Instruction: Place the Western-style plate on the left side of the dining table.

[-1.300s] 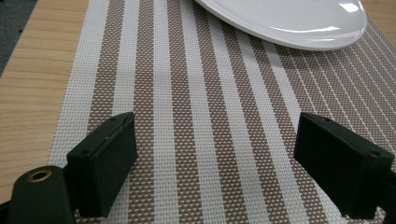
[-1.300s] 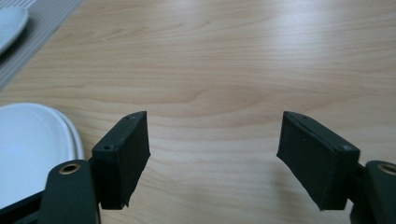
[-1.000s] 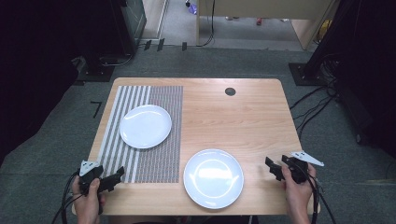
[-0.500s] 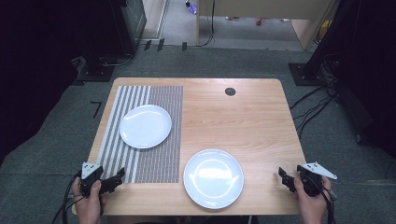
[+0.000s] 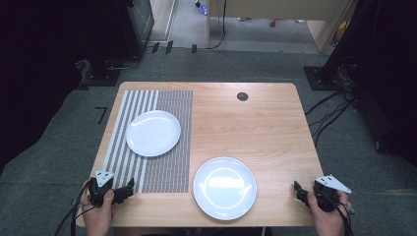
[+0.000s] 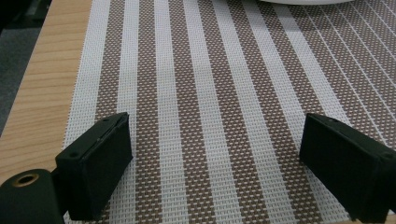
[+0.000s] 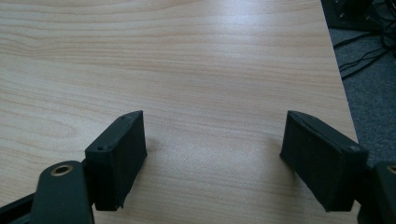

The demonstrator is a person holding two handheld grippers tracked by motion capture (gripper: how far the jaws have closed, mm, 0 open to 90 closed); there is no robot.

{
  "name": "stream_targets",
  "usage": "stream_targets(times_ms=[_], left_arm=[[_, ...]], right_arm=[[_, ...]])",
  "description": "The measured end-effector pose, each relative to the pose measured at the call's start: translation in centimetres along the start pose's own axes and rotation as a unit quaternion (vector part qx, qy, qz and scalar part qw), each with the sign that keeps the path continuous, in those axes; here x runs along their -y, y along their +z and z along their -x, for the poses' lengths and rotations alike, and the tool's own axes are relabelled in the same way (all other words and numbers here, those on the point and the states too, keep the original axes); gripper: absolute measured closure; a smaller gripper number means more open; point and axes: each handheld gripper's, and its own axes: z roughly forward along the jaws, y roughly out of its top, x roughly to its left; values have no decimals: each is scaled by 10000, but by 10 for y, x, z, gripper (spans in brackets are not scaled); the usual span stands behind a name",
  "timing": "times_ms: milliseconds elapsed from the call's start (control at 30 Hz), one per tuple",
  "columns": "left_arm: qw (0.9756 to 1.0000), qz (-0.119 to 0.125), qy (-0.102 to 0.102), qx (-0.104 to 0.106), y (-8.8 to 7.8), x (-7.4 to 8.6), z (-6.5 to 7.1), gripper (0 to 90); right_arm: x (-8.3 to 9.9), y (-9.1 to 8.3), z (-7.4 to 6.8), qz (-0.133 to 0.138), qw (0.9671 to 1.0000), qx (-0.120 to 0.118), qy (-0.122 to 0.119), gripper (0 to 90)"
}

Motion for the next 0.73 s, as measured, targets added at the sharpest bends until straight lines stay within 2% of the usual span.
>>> stream_targets(times_ms=[600, 733], left_arm=[[10000, -9, 9, 10, 0, 0, 0, 88], [10000, 3, -22, 64, 0, -1, -2, 83]], right_arm=[[0, 0, 0, 11, 10000, -14, -32, 215], [0, -1, 2, 19, 10000, -52, 20, 214]])
